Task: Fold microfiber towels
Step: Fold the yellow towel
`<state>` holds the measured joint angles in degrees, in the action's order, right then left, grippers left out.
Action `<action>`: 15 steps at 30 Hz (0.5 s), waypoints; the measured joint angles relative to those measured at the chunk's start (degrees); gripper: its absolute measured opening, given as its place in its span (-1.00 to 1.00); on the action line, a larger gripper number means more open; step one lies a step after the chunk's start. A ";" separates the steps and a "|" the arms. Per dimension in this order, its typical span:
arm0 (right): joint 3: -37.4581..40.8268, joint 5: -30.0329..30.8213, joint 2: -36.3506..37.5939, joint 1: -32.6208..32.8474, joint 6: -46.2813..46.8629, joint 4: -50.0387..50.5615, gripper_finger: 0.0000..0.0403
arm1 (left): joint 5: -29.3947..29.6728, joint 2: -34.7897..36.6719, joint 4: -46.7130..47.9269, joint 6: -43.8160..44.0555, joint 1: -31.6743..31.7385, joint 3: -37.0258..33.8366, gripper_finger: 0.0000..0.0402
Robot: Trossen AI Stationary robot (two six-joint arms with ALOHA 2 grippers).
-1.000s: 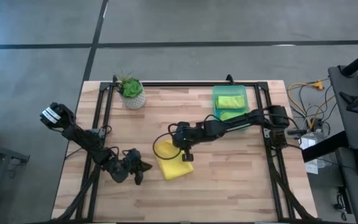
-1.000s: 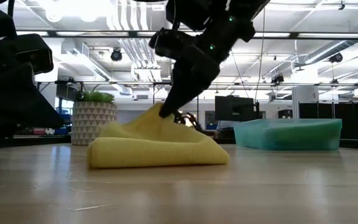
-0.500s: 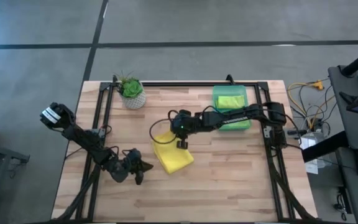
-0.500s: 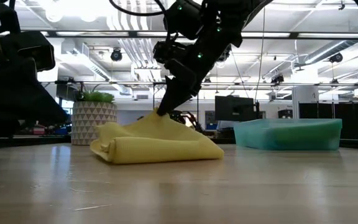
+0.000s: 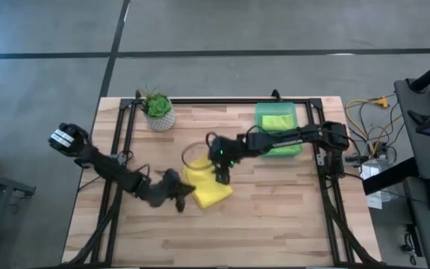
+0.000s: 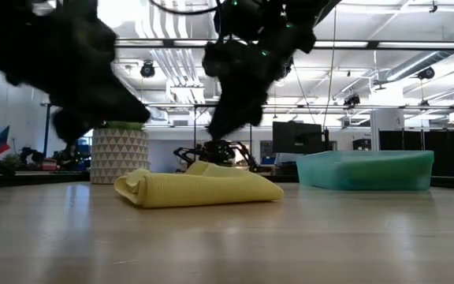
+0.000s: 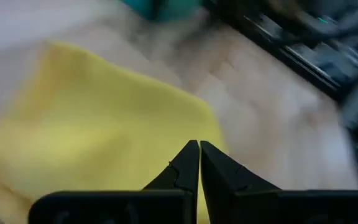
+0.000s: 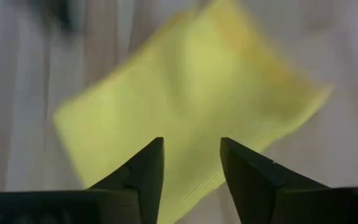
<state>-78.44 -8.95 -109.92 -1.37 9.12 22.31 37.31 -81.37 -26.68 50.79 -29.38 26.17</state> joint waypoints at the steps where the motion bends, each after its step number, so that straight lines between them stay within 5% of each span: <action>1: 0.99 -0.02 -0.05 0.82 0.64 0.29 -0.26 | -0.10 -0.02 0.10 -0.79 2.58 0.06 -1.00; 8: 7.17 6.25 -0.04 3.91 7.00 -3.47 -0.54 | -13.94 -1.42 5.64 -3.19 19.61 -0.30 -1.00; 15: 9.95 7.54 -0.04 2.69 11.67 -3.24 -0.79 | -21.82 -4.71 13.37 -4.86 22.24 -0.26 -1.00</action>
<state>-68.49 -1.41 -109.95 1.33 20.79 19.07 15.48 -86.08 -13.31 45.93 -7.14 25.91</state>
